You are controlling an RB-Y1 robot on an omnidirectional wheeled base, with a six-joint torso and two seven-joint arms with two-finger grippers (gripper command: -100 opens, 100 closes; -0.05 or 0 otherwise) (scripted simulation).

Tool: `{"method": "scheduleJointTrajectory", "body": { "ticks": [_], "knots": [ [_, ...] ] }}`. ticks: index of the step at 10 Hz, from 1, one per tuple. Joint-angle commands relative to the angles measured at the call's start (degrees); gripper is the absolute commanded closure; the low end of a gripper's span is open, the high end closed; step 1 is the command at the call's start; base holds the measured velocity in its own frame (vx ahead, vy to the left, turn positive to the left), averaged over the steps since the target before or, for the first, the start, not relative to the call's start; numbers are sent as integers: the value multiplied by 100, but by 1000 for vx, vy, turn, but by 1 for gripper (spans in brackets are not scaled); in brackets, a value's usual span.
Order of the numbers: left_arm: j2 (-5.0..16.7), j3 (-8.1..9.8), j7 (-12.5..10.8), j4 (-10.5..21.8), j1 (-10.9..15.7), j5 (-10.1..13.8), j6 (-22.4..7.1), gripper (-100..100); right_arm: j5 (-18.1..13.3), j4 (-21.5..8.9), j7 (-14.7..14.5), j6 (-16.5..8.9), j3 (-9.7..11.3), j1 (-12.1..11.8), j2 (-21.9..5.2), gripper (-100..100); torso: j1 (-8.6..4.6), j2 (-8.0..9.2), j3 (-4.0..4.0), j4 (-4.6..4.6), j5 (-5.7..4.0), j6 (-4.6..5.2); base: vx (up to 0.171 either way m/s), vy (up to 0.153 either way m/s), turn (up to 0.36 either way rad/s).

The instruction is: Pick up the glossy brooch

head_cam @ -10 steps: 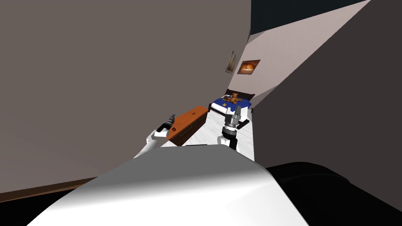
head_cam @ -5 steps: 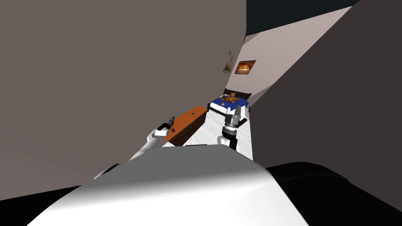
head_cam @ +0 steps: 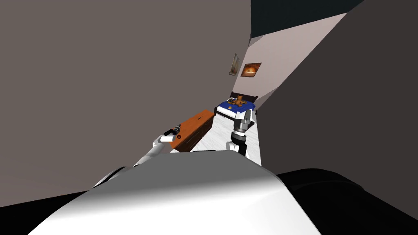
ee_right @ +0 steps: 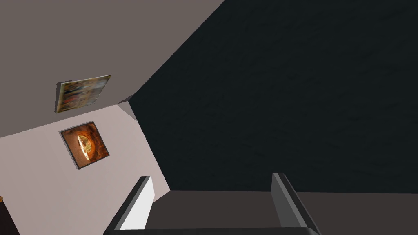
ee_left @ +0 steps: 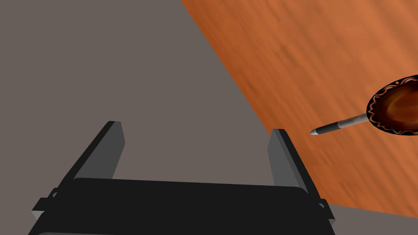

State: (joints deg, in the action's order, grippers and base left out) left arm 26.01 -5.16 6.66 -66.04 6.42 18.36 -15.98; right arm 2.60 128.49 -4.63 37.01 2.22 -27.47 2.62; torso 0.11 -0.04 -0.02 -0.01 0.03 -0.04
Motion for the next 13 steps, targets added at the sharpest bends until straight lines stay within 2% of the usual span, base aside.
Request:
{"method": "scheduleJointTrajectory", "body": {
  "ticks": [1, 2, 3, 4, 5, 6, 8, 9, 10, 11, 12, 13],
  "knots": [
    [92, -74, 20, 286, 207, 169, -286, -100, 0, 0, 0, 0, 0, 0, 0, 0, 0, 0, 0, 0, 0, 0, 10, 35, -125],
    [92, -74, 20, 449, 207, 169, -370, -100, 0, 0, 0, 0, 0, 0, 0, 0, 1, -3, -1, 0, -1, 4, 5, 32, -87],
    [92, -74, 20, 471, 207, 169, -370, -100, 0, 0, 0, 0, 0, 0, 0, 0, 0, -1, -1, 0, 0, 0, -1, 14, 8],
    [150, -131, 39, 706, 336, 295, -626, -100, 0, 0, 0, 0, 0, 0, 0, 0, -6, 1, 1, 0, -1, 0, 2, 17, -147],
    [150, -131, 39, 812, 336, 295, -626, -100, 0, 0, 0, 0, 0, 1, 0, 0, -7, 0, 0, 1, -2, 4, 7, 27, -80],
    [204, -187, 58, 955, 457, 417, -875, -100, 0, 0, 0, 0, 0, 0, 0, 0, -4, -1, 0, 0, -1, 0, 6, 37, -135],
    [204, -187, 58, 1140, 457, 417, -875, -100, 0, 0, 0, 0, 0, 0, 0, 0, 0, -1, 0, 0, 0, 0, 2, 25, -33],
    [254, -244, 76, 1348, 570, 534, -1114, -100, 0, 0, 0, 0, 0, 0, 0, 0, -5, 0, 0, 0, -1, -1, 5, 20, -123],
    [254, -244, 76, 1416, 570, 534, -1114, -100, 0, 0, 0, 0, 0, 0, 0, 0, -6, 0, 0, 1, -2, 2, 2, 27, -94],
    [300, -299, 94, 1627, 675, 646, -1342, -100, 0, 0, 0, 0, 0, 0, 0, 0, -4, 0, 0, 0, -1, 0, -5, 35, -146],
    [300, -299, 94, 1747, 675, 646, -1342, -100, 0, 0, 0, 0, 0, 0, 0, 0, -1, 1, 1, 1, -1, 2, 2, 33, -76],
    [342, -353, 110, 1945, 772, 753, -1558, -100, 0, 0, 0, 0, 0, 0, 0, 0, -1, 1, 1, 1, -1, -2, 11, 32, -146]
  ]
}}
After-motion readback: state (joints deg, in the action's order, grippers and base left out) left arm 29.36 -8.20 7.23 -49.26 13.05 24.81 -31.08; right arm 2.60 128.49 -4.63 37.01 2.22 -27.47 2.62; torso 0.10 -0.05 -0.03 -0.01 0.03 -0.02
